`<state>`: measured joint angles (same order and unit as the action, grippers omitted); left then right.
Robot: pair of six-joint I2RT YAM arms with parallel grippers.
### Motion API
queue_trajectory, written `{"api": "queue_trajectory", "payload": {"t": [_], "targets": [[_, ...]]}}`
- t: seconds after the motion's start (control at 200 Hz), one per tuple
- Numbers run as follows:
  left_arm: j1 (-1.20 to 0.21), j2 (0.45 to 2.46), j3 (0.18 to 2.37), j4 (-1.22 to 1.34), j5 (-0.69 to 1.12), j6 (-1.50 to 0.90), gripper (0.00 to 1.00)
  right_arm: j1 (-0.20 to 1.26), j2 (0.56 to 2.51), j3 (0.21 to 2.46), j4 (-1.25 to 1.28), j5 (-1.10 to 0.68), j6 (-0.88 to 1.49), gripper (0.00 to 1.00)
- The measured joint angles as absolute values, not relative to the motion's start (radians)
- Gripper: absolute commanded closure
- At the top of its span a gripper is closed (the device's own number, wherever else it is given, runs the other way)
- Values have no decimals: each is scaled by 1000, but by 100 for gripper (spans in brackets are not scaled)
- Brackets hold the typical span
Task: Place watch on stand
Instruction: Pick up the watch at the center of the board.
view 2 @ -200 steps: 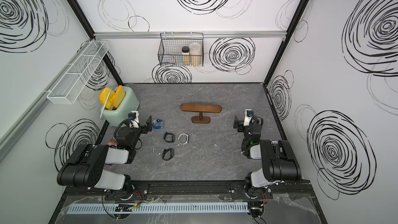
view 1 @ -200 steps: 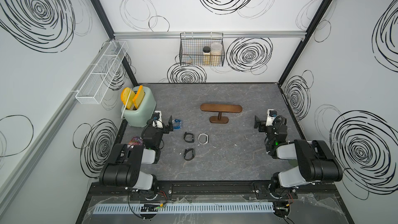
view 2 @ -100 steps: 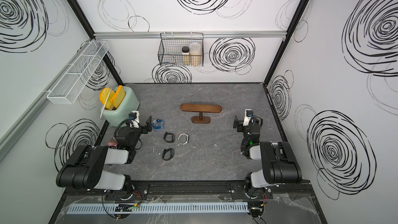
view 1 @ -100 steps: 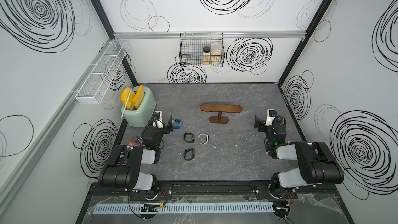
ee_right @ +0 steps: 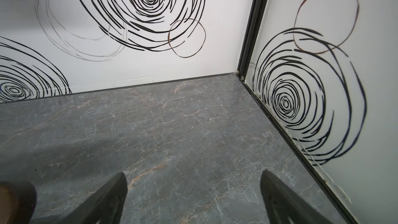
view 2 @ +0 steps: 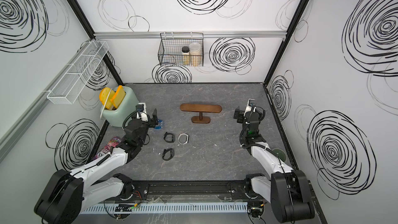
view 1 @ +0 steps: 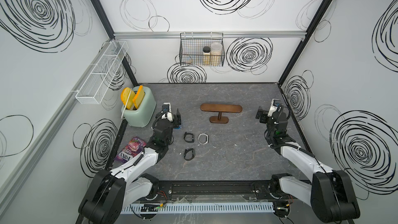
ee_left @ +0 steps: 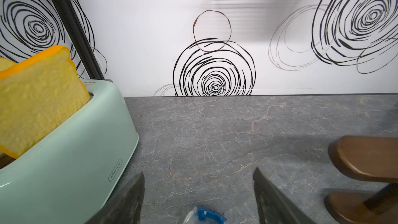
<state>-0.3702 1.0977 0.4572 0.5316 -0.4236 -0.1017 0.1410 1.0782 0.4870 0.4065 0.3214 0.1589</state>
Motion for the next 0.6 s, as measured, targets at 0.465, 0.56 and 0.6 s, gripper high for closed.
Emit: {"api": "queue_trajectory", "payload": {"t": [0.465, 0.56, 0.6], "targets": [[-315, 1195, 1044, -336, -188, -139, 30, 215, 833, 498, 24, -60, 372, 2], [-269, 1240, 1053, -439, -108, -106, 35, 261, 831, 498, 3, -116, 414, 2], [-257, 1264, 1045, -475, -83, -92, 36, 289, 829, 498, 2, -130, 431, 2]]}}
